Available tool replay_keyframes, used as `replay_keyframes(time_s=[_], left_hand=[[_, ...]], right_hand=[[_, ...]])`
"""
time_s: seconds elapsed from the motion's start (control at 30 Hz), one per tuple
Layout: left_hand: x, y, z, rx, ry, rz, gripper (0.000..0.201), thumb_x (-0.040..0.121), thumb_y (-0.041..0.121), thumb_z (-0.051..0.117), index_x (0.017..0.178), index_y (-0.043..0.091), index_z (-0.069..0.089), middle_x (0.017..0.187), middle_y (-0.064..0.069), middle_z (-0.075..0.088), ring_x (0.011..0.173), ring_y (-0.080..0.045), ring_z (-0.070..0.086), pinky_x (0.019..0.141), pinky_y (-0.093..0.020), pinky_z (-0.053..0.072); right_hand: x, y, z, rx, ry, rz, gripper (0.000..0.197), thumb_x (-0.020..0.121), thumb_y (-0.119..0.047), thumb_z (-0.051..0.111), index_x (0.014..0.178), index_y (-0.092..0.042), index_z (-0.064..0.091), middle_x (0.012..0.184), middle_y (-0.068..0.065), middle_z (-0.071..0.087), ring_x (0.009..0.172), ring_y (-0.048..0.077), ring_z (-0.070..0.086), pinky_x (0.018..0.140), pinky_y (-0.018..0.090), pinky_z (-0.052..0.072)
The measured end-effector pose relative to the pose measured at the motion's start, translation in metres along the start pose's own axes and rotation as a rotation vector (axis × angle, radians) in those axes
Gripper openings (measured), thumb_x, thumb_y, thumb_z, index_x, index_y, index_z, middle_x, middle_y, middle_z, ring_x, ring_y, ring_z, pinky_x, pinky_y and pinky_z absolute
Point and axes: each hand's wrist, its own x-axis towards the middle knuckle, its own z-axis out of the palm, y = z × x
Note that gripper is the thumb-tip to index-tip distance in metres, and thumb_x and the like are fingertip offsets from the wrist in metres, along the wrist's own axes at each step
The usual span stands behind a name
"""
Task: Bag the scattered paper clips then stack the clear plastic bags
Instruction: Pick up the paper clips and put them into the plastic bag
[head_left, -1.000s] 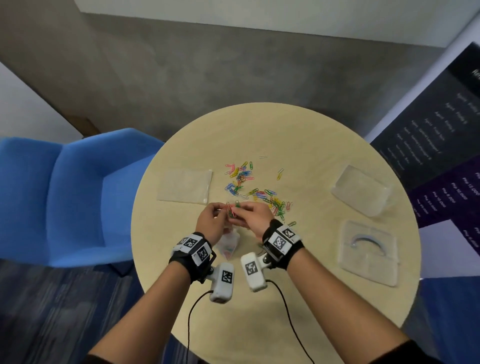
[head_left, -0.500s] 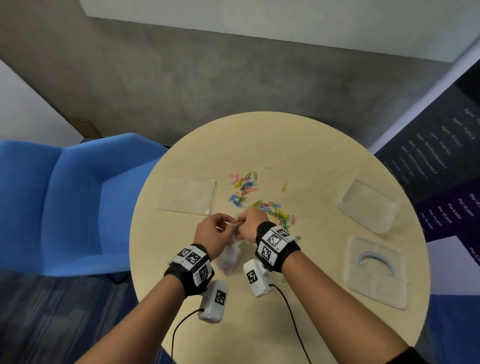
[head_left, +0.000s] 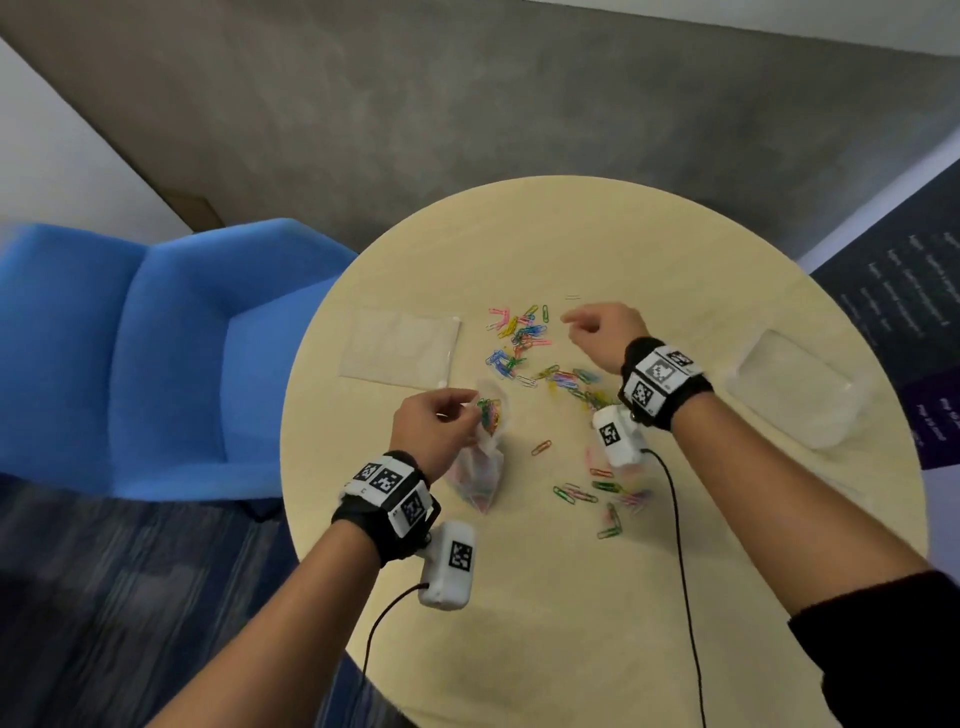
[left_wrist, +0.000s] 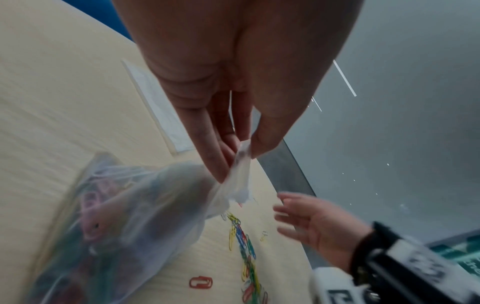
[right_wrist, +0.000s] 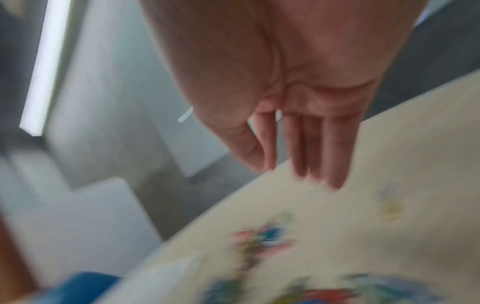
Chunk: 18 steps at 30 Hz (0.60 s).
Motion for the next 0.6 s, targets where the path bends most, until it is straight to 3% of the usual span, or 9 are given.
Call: replay_keyframes(time_s=[0.07, 0.13, 0.17, 0.3, 0.4, 0.6], left_hand=[[0.0, -0.002, -0.006, -0.057, 0.012, -0.012, 0.015, 0.084, 0.014, 0.071, 0.099, 0.013, 0.075, 0.088, -0.013, 0.074, 0.083, -0.027, 0.074, 0.078, -0.043, 0.061], [-0.001, -0.004, -0.011, -0.137, 0.021, -0.035, 0.011, 0.086, 0.012, 0.071, 0.097, 0.013, 0.074, 0.09, -0.018, 0.073, 0.086, -0.03, 0.074, 0.078, -0.044, 0.061], [-0.002, -0.005, -0.015, -0.172, 0.025, -0.047, 0.011, 0.086, 0.012, 0.071, 0.096, 0.013, 0.074, 0.091, -0.019, 0.073, 0.086, -0.03, 0.074, 0.079, -0.043, 0.061], [-0.002, -0.012, -0.026, -0.236, 0.037, -0.077, 0.016, 0.087, 0.009, 0.07, 0.102, 0.007, 0.073, 0.088, -0.014, 0.073, 0.082, -0.022, 0.073, 0.078, -0.04, 0.061], [-0.003, -0.016, -0.035, -0.251, 0.043, -0.065, 0.015, 0.087, 0.01, 0.071, 0.101, 0.005, 0.074, 0.088, -0.017, 0.073, 0.082, -0.023, 0.073, 0.077, -0.039, 0.061], [-0.005, -0.019, -0.041, -0.266, 0.048, -0.064, 0.017, 0.087, 0.011, 0.071, 0.102, 0.003, 0.073, 0.087, -0.016, 0.072, 0.08, -0.022, 0.073, 0.074, -0.036, 0.062]], right_hand=[[0.032, 0.017, 0.006, -0.192, 0.061, 0.167, 0.058, 0.096, -0.036, 0.052, 0.147, -0.013, 0.036, 0.152, 0.014, 0.036, 0.138, 0.032, 0.037, 0.113, 0.041, 0.033], [0.055, 0.024, 0.023, -0.209, 0.026, 0.33, 0.075, 0.097, -0.051, 0.042, 0.154, -0.014, 0.011, 0.16, 0.014, 0.011, 0.146, 0.036, 0.017, 0.117, 0.048, 0.022], [0.065, 0.023, 0.034, -0.211, 0.024, 0.362, 0.077, 0.096, -0.055, 0.038, 0.154, -0.015, 0.007, 0.161, 0.014, 0.006, 0.147, 0.037, 0.011, 0.118, 0.051, 0.018], [0.092, -0.001, 0.067, -0.204, 0.076, 0.29, 0.077, 0.094, -0.06, 0.03, 0.153, -0.014, 0.012, 0.161, 0.015, 0.006, 0.148, 0.034, 0.006, 0.118, 0.052, 0.015], [0.1, -0.019, 0.086, -0.301, 0.052, 0.216, 0.075, 0.095, -0.06, 0.027, 0.153, -0.014, 0.015, 0.161, 0.016, 0.005, 0.148, 0.035, 0.005, 0.118, 0.051, 0.013], [0.078, -0.033, 0.12, -0.586, -0.113, -0.155, 0.075, 0.092, -0.061, 0.034, 0.152, -0.018, 0.019, 0.161, 0.012, 0.005, 0.147, 0.036, 0.008, 0.118, 0.049, 0.017]])
